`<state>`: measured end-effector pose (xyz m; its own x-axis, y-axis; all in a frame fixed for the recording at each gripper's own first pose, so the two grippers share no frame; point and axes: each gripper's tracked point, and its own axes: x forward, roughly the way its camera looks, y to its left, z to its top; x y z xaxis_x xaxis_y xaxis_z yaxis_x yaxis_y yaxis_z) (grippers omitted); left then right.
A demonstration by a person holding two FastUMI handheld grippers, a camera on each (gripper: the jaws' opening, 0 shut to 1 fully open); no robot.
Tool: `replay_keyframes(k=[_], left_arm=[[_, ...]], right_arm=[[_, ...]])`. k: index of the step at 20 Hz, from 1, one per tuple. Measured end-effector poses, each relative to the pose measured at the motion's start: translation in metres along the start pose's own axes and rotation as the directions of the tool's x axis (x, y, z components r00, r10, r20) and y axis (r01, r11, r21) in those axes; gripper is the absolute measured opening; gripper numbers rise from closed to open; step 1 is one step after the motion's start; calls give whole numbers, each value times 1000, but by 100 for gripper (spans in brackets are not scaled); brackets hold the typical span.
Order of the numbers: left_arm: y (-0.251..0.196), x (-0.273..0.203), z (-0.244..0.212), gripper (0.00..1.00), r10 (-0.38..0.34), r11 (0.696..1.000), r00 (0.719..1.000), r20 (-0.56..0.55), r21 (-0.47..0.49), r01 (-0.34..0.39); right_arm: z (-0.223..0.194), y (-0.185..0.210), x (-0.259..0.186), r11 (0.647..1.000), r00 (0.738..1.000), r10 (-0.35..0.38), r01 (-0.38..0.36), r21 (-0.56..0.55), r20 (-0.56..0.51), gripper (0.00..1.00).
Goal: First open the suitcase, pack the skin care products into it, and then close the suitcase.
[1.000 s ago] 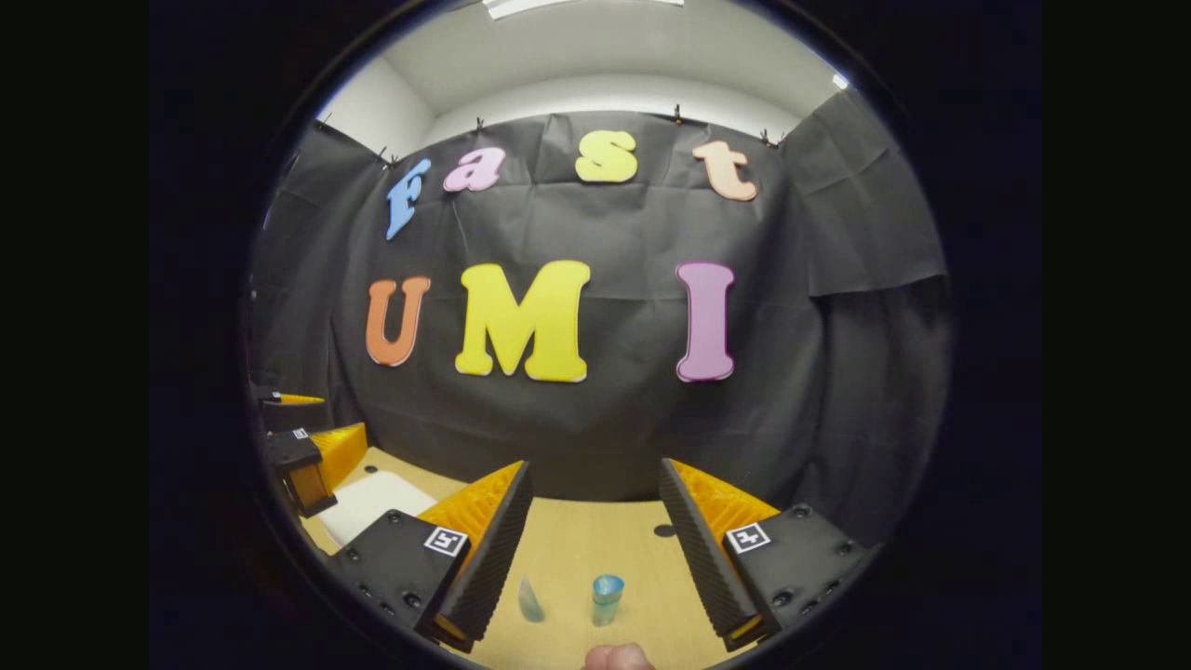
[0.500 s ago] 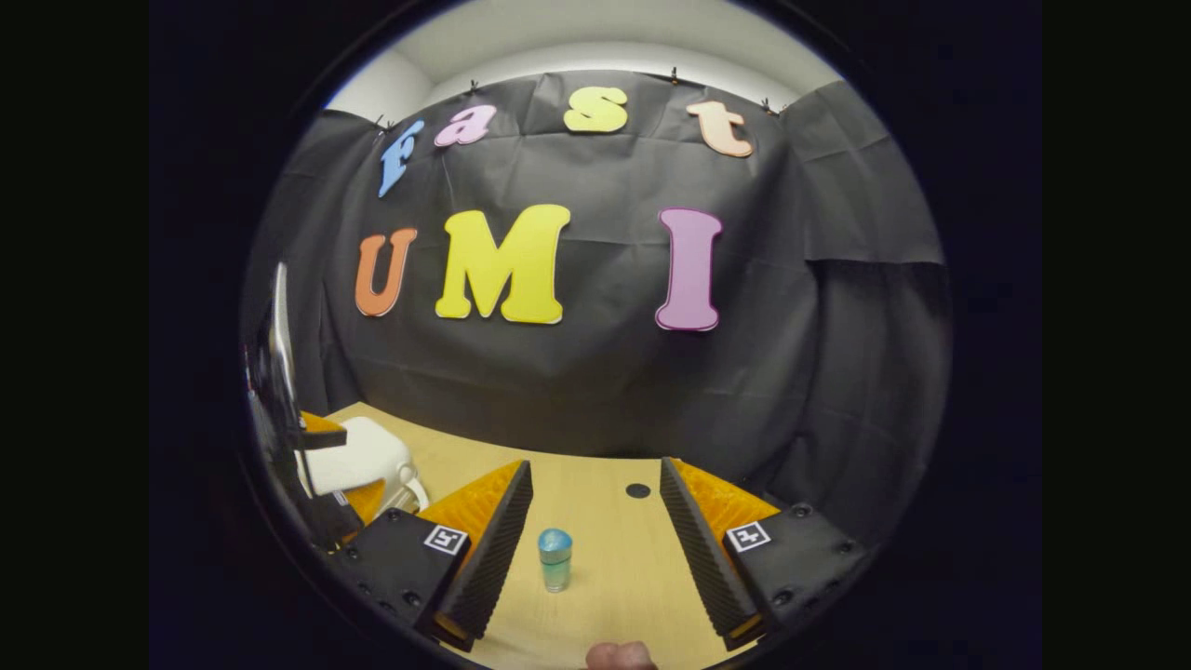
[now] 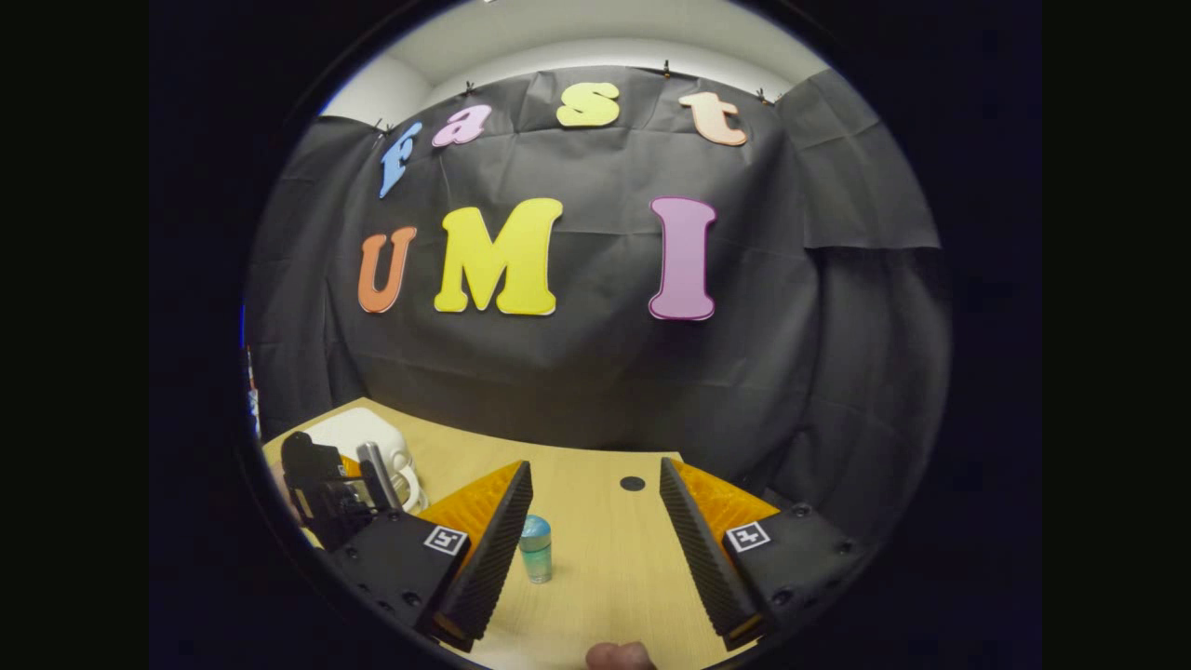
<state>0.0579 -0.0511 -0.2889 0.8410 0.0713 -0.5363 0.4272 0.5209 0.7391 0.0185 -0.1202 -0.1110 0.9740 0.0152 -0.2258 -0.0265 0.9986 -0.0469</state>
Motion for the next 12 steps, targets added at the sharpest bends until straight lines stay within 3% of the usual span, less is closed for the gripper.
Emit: replay_keyframes(k=[5,9,12], left_arm=[[-8,16,-1,74,-13,999,1000,-22,50,14],[-13,14,-1,40,-56,997,998,-18,46,57],[-8,7,10,24,-77,997,997,22,30,77]], right_arm=[[1,-12,-19,998,999,-54,54,-12,8,82],[-2,-8,-38,993,995,-103,103,-57,-13,82],[4,2,-49,989,990,-142,142,-49,-1,82]])
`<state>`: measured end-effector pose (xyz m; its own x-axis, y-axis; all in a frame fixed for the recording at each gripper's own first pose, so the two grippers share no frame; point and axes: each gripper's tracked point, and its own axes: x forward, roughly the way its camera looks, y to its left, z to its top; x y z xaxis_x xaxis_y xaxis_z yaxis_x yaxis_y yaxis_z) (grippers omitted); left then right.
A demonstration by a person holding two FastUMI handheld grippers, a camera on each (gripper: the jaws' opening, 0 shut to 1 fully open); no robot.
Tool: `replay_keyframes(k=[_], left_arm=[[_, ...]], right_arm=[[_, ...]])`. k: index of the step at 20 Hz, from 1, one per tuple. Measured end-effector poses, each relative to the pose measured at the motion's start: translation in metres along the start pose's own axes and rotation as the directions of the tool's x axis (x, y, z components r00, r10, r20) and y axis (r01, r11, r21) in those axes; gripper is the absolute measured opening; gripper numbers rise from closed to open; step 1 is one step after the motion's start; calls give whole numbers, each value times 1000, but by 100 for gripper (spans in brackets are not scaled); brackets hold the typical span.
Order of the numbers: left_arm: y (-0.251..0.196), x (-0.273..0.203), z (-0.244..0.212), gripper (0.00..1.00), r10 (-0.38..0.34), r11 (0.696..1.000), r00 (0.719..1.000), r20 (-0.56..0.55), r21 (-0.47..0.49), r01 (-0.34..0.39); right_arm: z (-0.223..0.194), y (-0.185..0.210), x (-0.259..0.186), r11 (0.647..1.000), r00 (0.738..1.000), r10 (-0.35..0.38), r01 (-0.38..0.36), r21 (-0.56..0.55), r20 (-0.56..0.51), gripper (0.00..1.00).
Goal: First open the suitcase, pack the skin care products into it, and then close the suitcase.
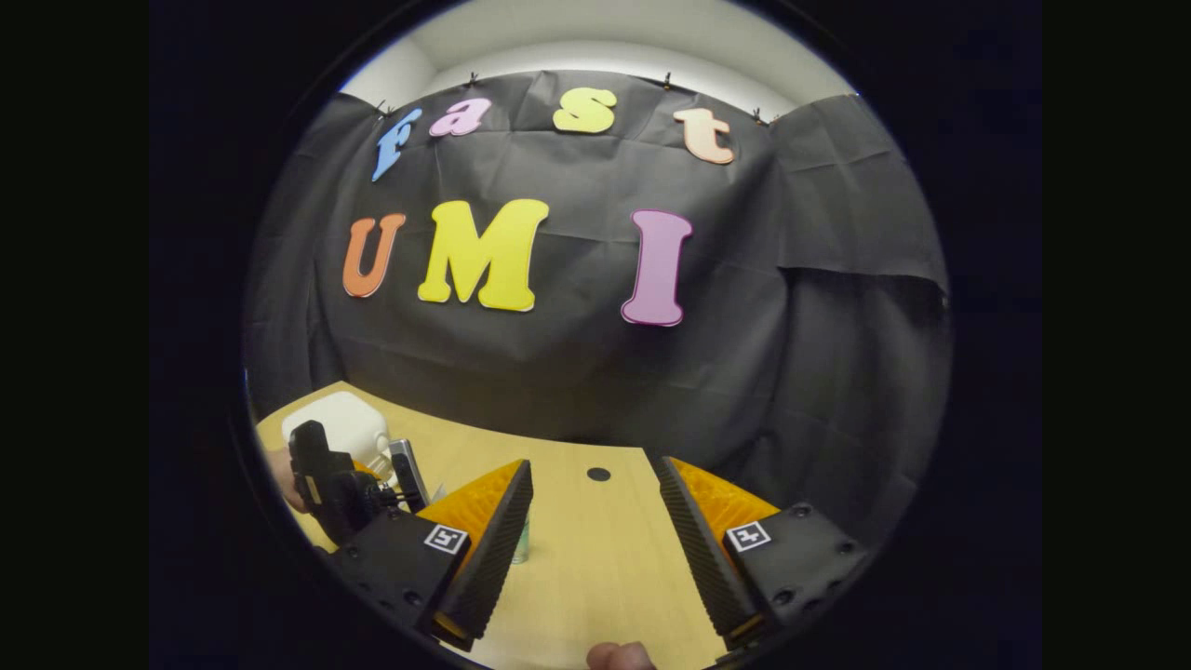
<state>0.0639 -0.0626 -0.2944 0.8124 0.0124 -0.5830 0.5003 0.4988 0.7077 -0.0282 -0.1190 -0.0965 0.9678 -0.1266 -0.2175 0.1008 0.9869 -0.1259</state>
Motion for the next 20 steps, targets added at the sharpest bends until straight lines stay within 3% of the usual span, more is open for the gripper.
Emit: replay_keyframes(k=[4,9,11,14,16,17,20], left_arm=[[27,-17,7,6,-10,994,999,48,-106,15],[92,-56,19,3,38,969,985,166,-246,4],[133,-74,9,3,75,943,980,186,-332,-9],[206,-95,-20,3,138,854,966,219,-520,-4],[258,-99,-56,3,223,754,946,236,-657,-14],[277,-101,-80,3,251,711,940,230,-702,-18],[326,-95,-161,3,335,632,926,176,-771,-82]], right_arm=[[13,19,-10,999,999,-24,25,-22,28,81],[35,49,-10,999,998,-20,23,-32,66,82],[46,65,-7,999,996,-8,11,-34,86,82],[65,95,-5,999,993,26,-23,-28,114,81],[76,118,-5,997,990,63,-58,-43,124,82],[82,130,-7,995,987,87,-81,-52,133,81],[95,155,-11,989,981,136,-125,-84,140,81]])
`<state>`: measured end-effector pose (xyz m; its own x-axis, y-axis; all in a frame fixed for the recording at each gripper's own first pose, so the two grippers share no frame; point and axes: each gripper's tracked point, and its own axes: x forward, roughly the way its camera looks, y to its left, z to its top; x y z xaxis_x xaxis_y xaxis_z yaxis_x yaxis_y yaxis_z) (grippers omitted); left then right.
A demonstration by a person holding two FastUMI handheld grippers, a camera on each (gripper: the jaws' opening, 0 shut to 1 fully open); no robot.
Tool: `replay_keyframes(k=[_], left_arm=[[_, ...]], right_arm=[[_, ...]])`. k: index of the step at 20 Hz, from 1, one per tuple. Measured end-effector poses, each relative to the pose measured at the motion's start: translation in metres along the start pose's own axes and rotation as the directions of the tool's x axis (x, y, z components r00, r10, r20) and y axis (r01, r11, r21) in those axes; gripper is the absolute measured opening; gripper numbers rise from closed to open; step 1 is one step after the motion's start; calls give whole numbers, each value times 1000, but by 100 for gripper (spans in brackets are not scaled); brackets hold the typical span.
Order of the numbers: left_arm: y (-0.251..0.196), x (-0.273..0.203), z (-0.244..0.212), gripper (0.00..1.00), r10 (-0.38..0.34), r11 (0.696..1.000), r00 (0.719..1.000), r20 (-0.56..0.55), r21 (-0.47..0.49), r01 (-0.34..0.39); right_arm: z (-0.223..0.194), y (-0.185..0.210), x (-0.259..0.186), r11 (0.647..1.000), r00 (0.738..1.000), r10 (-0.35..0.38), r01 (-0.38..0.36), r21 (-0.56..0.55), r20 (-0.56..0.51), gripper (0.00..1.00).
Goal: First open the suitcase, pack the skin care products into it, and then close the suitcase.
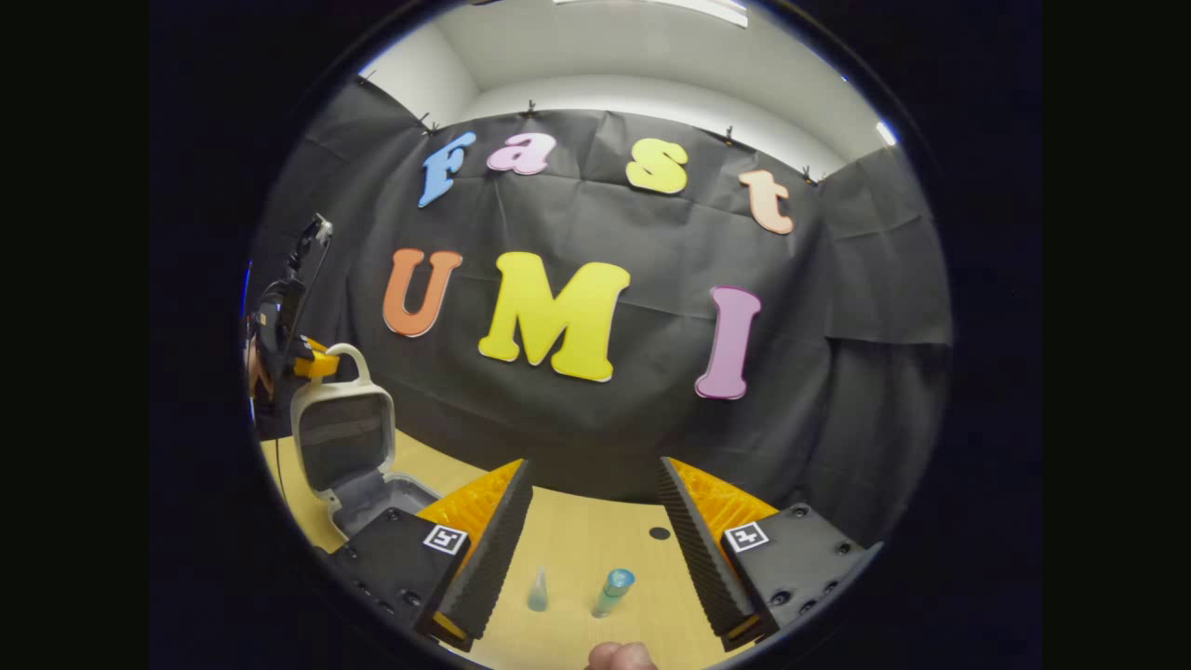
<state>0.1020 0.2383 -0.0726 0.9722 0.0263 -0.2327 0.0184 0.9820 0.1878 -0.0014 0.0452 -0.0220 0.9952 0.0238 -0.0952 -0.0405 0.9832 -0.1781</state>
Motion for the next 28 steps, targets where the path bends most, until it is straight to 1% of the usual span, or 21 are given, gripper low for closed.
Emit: replay_keyframes(k=[2,3,4,6,8,10,11,12,14,16,17,19,20,22,24,26,28], left_arm=[[42,12,-23,3,21,996,1000,10,-81,-20],[58,15,-31,3,30,993,999,14,-114,-28],[73,17,-50,3,43,986,999,-3,-160,-43],[99,27,-86,3,75,974,996,-38,-213,-81],[110,41,-126,3,80,950,993,-91,-295,-103],[118,54,-175,3,56,917,984,-167,-381,-117],[115,63,-202,3,45,904,976,-215,-406,-131],[112,70,-222,4,31,899,969,-244,-416,-134],[108,71,-257,6,13,905,951,-310,-401,-143],[98,71,-278,10,-18,903,939,-343,-410,-132],[103,68,-284,12,-12,901,936,-352,-410,-142],[111,66,-283,27,14,894,939,-344,-416,-166],[112,62,-277,44,24,894,938,-346,-413,-175],[114,50,-254,72,60,904,947,-315,-386,-186],[108,38,-214,99,87,927,963,-256,-333,-172],[93,23,-168,98,112,950,976,-187,-269,-160],[68,11,-119,98,147,957,982,-121,-233,-172]], right_arm=[[-2,8,0,1000,1000,3,-3,0,-21,81],[-1,7,1,1000,1000,-11,10,-10,-25,82],[-1,6,1,999,999,-26,25,-25,-33,82],[-5,10,1,998,998,-33,30,-54,-52,81],[-7,12,0,996,997,-37,31,-88,-66,82],[-14,12,0,993,995,-45,34,-111,-94,81],[-18,13,0,993,993,-48,35,-112,-111,82],[-21,14,0,993,991,-48,34,-111,-124,82],[-28,14,5,993,987,-57,40,-112,-149,82],[-27,17,7,993,986,-59,43,-107,-154,82],[-24,18,6,993,988,-60,44,-109,-144,82],[-22,19,4,993,989,-58,43,-114,-133,82],[-25,18,4,993,989,-60,45,-108,-136,82],[-31,14,4,995,987,-66,54,-83,-145,82],[-37,10,2,997,985,-68,60,-53,-156,81],[-36,3,4,997,987,-74,69,-34,-141,82],[-37,-8,5,997,988,-79,79,-6,-130,82]])
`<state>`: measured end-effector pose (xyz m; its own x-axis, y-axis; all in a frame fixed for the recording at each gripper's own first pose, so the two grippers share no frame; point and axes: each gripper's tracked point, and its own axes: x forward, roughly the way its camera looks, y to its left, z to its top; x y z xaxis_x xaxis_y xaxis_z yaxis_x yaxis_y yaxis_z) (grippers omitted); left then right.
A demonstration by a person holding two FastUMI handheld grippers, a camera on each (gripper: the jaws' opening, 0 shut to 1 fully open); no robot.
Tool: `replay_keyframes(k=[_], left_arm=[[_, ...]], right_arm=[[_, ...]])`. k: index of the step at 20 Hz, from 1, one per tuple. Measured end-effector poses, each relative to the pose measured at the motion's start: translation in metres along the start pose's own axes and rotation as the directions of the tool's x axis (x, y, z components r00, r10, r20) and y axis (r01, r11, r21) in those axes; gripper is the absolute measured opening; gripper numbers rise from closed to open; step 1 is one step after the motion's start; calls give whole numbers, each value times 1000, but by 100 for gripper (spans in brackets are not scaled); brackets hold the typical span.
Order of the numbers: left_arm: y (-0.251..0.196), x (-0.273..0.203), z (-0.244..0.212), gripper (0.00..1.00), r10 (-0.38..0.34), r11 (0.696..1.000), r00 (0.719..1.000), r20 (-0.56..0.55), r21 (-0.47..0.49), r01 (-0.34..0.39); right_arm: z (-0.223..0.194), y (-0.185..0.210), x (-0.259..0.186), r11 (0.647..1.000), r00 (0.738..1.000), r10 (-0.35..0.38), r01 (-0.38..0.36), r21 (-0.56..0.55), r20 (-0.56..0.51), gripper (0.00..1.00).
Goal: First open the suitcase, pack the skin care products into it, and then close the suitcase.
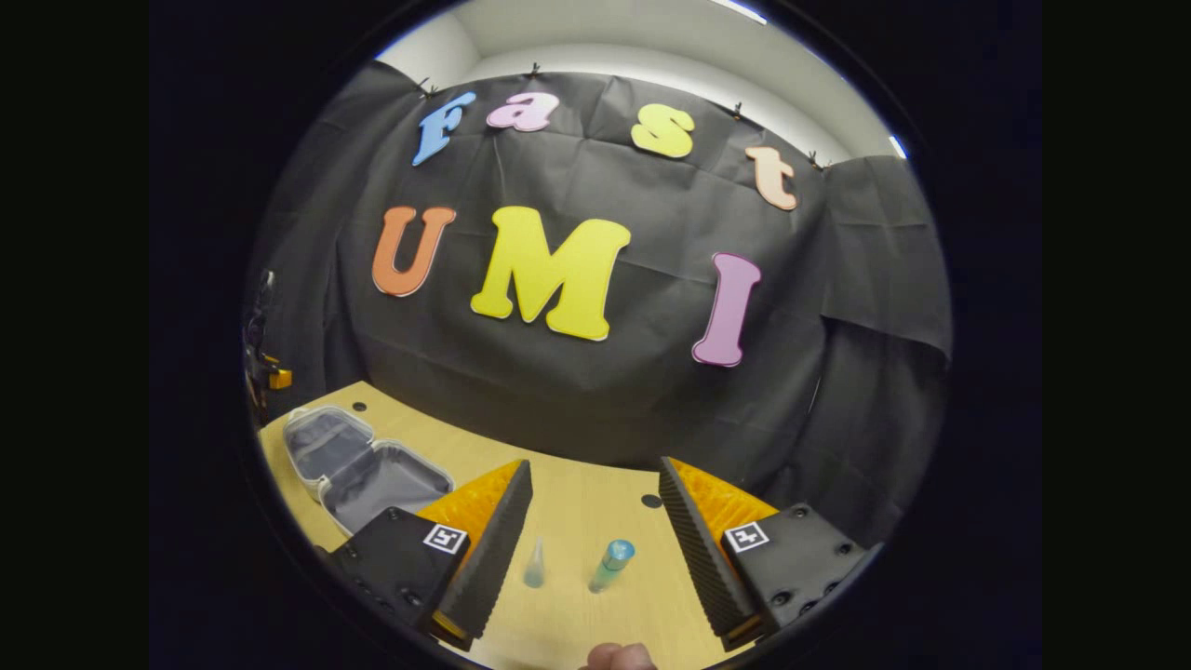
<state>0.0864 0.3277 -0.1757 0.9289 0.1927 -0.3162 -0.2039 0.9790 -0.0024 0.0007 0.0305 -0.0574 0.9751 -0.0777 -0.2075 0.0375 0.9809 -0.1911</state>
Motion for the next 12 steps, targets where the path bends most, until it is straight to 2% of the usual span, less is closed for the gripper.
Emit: replay_keyframes(k=[2,7,12], left_arm=[[-38,-23,28,98,-14,1000,998,55,19,13],[-145,-75,58,98,-71,997,992,109,40,67],[-248,-112,66,97,-141,990,979,144,32,138]], right_arm=[[-5,-9,3,1000,1000,1,-1,29,-2,82],[-25,-35,7,996,1000,12,-11,87,-12,82],[-45,-67,10,993,999,22,-19,116,-26,82]])
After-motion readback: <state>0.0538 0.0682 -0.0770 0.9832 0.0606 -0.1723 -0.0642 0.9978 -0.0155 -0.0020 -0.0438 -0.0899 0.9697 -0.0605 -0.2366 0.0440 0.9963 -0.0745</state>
